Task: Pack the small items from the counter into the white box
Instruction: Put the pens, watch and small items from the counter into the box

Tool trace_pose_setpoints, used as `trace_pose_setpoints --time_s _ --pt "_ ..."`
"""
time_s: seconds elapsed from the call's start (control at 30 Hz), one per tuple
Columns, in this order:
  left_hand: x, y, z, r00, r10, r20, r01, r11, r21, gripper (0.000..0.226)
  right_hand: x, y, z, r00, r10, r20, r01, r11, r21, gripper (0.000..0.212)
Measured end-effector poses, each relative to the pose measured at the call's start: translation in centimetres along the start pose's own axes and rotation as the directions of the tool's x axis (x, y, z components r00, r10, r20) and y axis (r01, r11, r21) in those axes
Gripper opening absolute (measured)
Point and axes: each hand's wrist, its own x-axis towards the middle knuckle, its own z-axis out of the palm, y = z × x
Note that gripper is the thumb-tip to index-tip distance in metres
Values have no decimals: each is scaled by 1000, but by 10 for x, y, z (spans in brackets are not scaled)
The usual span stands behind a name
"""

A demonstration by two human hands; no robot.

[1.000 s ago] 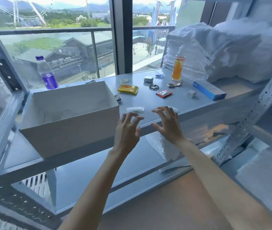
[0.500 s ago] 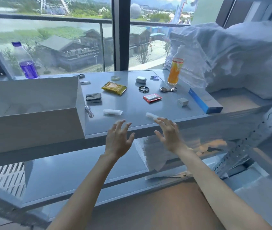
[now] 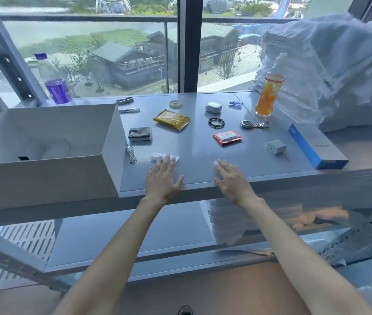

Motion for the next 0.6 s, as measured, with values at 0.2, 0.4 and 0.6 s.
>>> trace_pose_setpoints --time_s 0.2,0.4,0.6 --pt "38 2 7 1000 31 2 -31 999 -33 64 45 1 0 996 28 83 -23 998 -58 51" --pt "88 12 10 997 75 22 -74 996 -56 63 89 16 -4 992 77 100 -70 994 -79 49" --pt "120 25 15 991 136 4 -136 989 -61 63 108 33 -10 991 83 107 -71 991 -117 50"
